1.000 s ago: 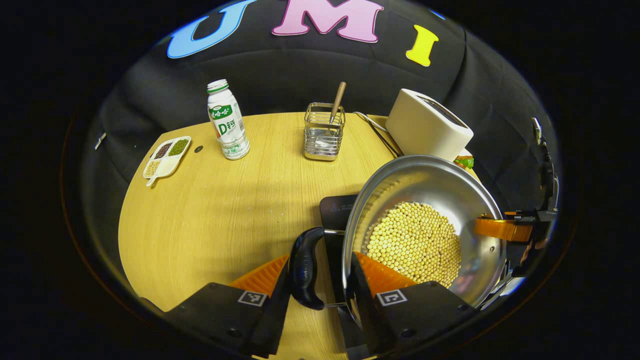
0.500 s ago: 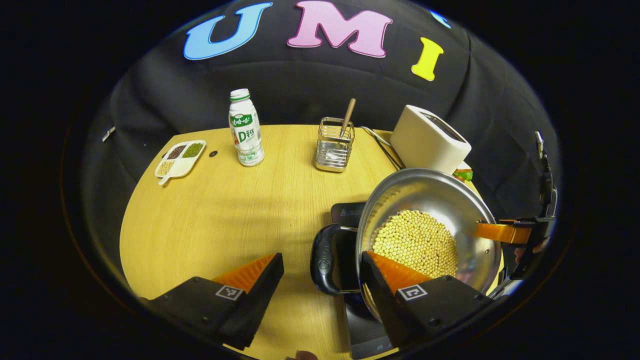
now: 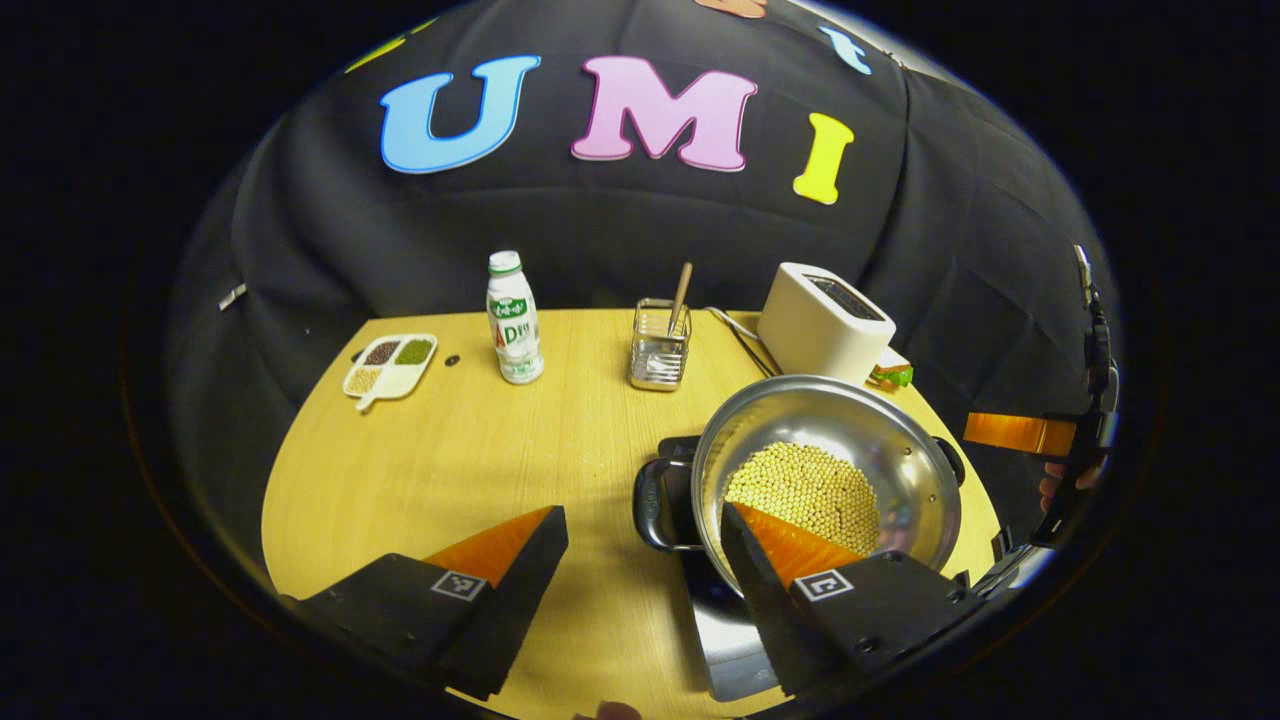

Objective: First push the handle of the pot to place it horizontally, then grasp the pot with both hands and set it on the induction cooktop.

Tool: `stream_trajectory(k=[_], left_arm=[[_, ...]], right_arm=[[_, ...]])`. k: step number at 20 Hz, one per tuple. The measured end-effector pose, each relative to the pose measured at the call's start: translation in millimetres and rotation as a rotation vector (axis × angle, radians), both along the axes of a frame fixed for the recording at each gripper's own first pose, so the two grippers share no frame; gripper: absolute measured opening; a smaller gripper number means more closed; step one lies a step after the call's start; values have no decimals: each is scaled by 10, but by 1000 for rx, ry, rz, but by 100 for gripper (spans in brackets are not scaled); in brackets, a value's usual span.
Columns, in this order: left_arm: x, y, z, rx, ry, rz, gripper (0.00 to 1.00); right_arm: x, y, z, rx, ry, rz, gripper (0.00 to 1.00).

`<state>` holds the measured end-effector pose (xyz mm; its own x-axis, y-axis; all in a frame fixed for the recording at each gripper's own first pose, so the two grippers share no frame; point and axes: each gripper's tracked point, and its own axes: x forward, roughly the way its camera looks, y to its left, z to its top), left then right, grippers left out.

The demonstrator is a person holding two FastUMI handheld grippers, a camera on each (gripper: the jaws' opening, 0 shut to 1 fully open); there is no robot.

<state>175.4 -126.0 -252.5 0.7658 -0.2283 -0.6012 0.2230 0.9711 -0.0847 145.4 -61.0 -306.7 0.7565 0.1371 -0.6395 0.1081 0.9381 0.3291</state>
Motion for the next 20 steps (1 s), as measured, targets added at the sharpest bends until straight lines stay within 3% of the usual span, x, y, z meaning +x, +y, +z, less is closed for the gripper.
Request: stream_trajectory(k=[13, 20], left_arm=[[-595, 579, 1522, -83, -393, 78, 95], [-1042, 1003, 2222, -41, -585, 119, 95]], right_arm=[[-470, -58, 1727, -147, -395, -96, 99], [-802, 142, 2606, -208, -594, -153, 98]])
